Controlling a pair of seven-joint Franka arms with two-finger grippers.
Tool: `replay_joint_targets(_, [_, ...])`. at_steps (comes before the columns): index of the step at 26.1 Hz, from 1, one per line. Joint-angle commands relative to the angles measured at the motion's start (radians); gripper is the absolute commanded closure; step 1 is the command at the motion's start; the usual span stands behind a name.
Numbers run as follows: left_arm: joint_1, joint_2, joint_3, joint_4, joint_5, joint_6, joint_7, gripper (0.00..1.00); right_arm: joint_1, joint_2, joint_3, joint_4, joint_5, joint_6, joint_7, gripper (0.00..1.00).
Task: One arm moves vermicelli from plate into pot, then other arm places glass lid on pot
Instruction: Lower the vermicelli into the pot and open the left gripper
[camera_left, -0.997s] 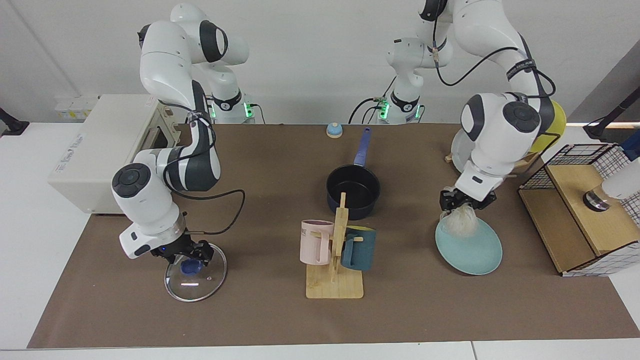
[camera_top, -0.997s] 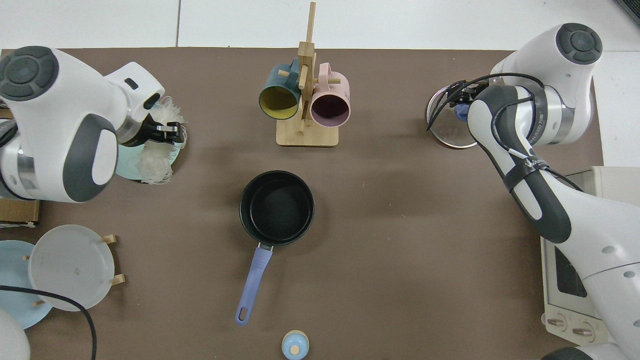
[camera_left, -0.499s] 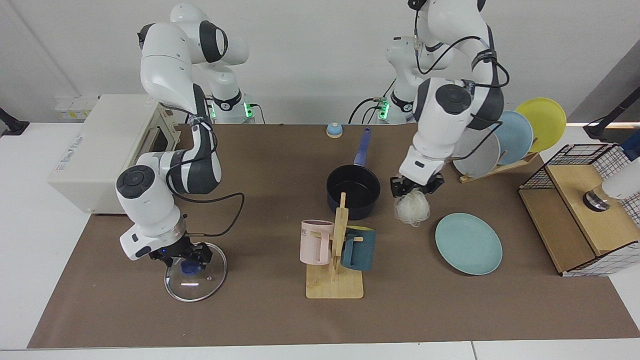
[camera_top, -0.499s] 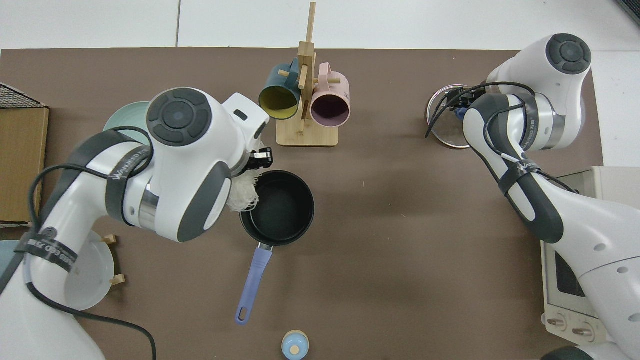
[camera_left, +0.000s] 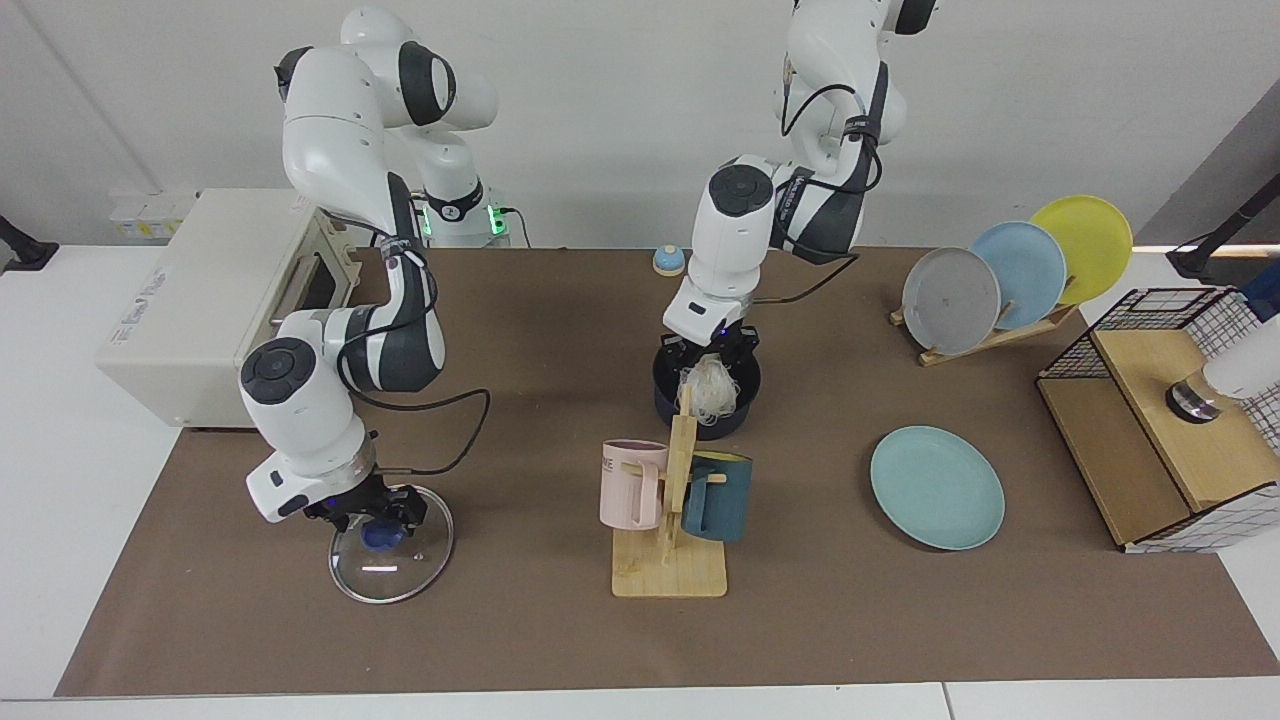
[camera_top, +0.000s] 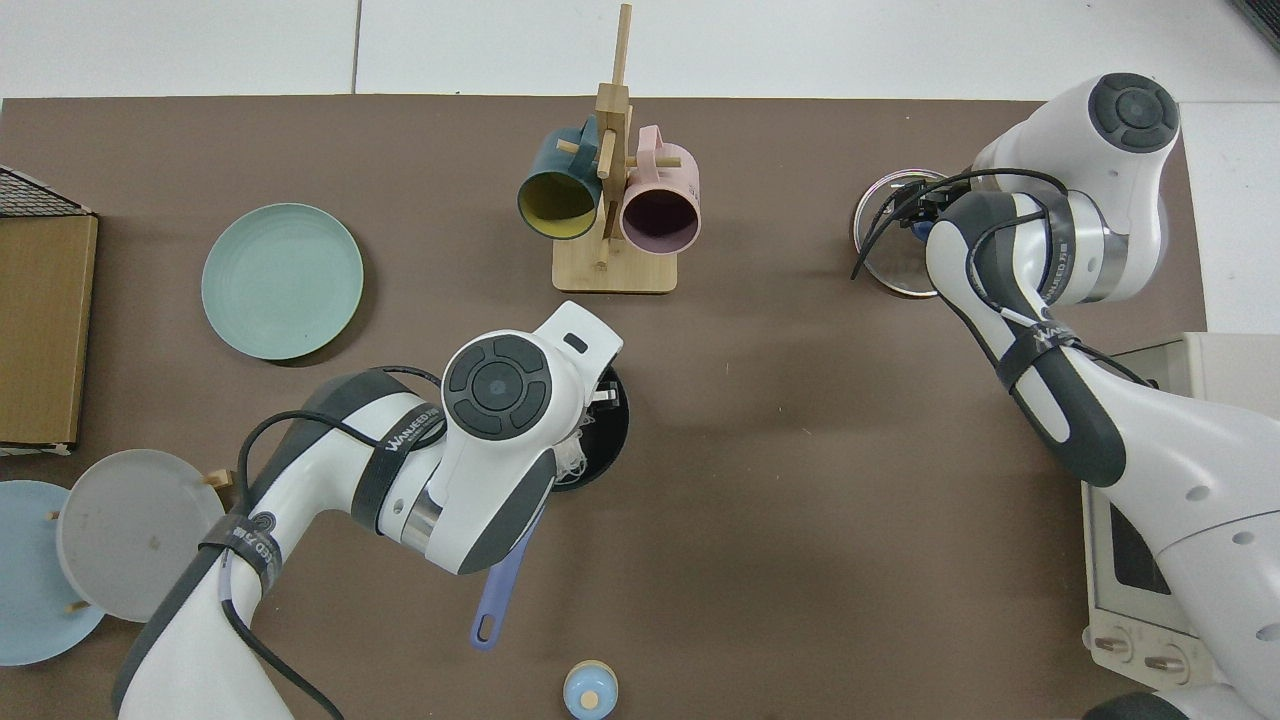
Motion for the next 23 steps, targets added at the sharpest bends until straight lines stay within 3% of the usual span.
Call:
replay_joint_targets(1, [-0.007, -0.058, 0.010, -0.078, 0.063, 0.032, -0.004, 1.00, -0.013, -0.004, 0.014, -0.026, -0.013, 0.028, -0.021, 0.01])
replay_joint_targets(3, [-0.001, -0.058, 0.010, -0.081, 0.067, 0.031, -0.001, 1.00, -0.013, -0.004, 0.014, -0.026, -0.014, 0.032, -0.023, 0.01])
replay_joint_targets(4, [0.000, -0.058, 0.010, -0.080, 0.067, 0.028, 0.002, 0.66, -0.013, -0.004, 0.014, -0.026, -0.014, 0.038, -0.023, 0.01])
replay_joint_targets(5, [0.000, -0.058, 0.010, -0.080, 0.067, 0.028, 0.002, 0.03, -0.009, -0.004, 0.014, -0.026, -0.017, 0.043, -0.021, 0.02])
replay_joint_targets(7, [0.000, -0.058, 0.011, -0.071, 0.069, 0.015, -0.001, 0.00, -0.001, -0.004, 0.014, -0.026, -0.017, 0.043, -0.021, 0.05])
replay_joint_targets(10, [0.005, -0.075, 0.027, -0.057, 0.069, -0.004, 0.011, 0.00, 0.000, -0.004, 0.014, -0.026, -0.020, 0.043, -0.046, 0.32])
replay_joint_targets(13, [0.046, -0.098, 0.030, -0.019, 0.069, -0.058, 0.072, 0.00, 0.003, -0.004, 0.014, -0.026, -0.072, 0.045, -0.122, 0.89])
replay_joint_targets(14, [0.065, -0.102, 0.030, -0.003, 0.071, -0.078, 0.109, 0.00, 0.000, -0.004, 0.016, -0.026, -0.088, 0.045, -0.130, 0.98])
replay_joint_targets(17, [0.111, -0.102, 0.031, 0.066, 0.075, -0.147, 0.248, 0.00, -0.004, -0.004, 0.016, -0.026, -0.094, 0.052, -0.136, 1.00])
replay_joint_targets(23, [0.192, -0.102, 0.031, 0.142, 0.081, -0.199, 0.342, 0.00, -0.001, -0.027, 0.019, -0.011, -0.090, 0.037, -0.167, 1.00])
